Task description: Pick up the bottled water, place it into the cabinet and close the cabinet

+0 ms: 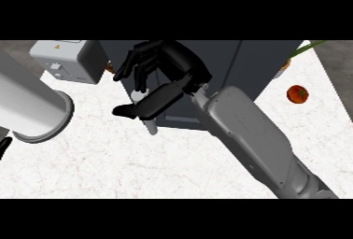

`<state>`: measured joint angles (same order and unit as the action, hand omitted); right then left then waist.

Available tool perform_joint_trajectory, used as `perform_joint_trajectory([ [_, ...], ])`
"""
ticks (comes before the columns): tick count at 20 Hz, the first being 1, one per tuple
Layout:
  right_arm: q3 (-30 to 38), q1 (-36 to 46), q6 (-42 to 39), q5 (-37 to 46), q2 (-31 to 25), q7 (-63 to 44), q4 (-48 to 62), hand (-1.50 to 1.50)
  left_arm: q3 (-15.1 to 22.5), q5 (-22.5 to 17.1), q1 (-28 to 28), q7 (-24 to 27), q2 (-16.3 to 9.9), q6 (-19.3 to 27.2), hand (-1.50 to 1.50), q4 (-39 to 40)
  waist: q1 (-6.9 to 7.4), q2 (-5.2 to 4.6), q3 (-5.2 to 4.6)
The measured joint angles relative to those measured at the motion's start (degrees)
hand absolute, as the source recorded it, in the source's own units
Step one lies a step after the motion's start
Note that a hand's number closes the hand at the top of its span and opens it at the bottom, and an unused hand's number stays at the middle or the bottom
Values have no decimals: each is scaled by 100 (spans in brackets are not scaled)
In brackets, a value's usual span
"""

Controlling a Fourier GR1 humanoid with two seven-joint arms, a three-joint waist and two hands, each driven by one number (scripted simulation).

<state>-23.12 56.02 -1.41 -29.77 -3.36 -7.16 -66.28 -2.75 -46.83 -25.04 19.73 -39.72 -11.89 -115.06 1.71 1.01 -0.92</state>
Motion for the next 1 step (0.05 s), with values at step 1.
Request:
perform_joint_trajectory([
  [1, 2, 7, -6, 36, -4, 42, 28, -150, 14, 13, 3, 2, 25, -3, -150, -7, 12, 5, 0],
])
